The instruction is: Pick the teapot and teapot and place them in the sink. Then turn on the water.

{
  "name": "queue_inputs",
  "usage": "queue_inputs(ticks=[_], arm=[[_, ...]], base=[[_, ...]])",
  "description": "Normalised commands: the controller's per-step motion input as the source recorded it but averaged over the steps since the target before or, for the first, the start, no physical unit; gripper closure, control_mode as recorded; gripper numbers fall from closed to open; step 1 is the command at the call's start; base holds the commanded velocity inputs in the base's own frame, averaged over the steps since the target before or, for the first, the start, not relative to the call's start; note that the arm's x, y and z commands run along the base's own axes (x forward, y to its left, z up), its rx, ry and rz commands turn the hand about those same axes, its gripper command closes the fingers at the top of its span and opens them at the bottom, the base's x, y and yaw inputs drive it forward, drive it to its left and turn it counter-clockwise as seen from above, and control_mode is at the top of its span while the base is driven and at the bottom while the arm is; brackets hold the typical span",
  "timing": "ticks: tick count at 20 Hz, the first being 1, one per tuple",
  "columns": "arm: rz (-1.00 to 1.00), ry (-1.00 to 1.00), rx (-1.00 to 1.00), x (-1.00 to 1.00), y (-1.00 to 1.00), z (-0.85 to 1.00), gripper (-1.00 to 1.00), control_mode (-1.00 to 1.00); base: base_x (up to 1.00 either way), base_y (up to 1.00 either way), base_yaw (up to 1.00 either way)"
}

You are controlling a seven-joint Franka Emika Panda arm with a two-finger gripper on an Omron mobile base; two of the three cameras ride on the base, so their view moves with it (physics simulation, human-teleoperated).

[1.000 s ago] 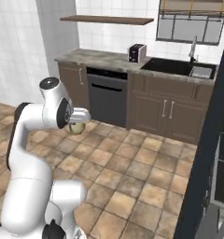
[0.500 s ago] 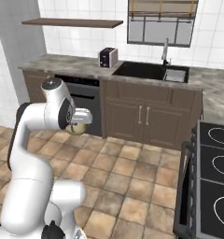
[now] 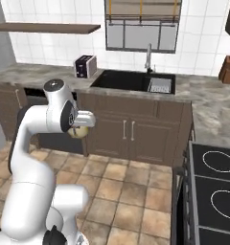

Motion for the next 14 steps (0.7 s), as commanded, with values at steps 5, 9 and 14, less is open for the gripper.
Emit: queue_inputs(ticks=[5,9,14], arm=[[0.00,0.00,0.00,0.00,0.00,0.00,1.00,1.00],[0.00,0.00,0.00,0.00,0.00,0.00,1.00,1.00],[0.00,0.00,0.00,0.00,0.00,0.00,1.00,1.00]], base=[[0.78,0.06,-0.07],[0.81,0.00,-0.05],[0.88,-0.05,0.00]])
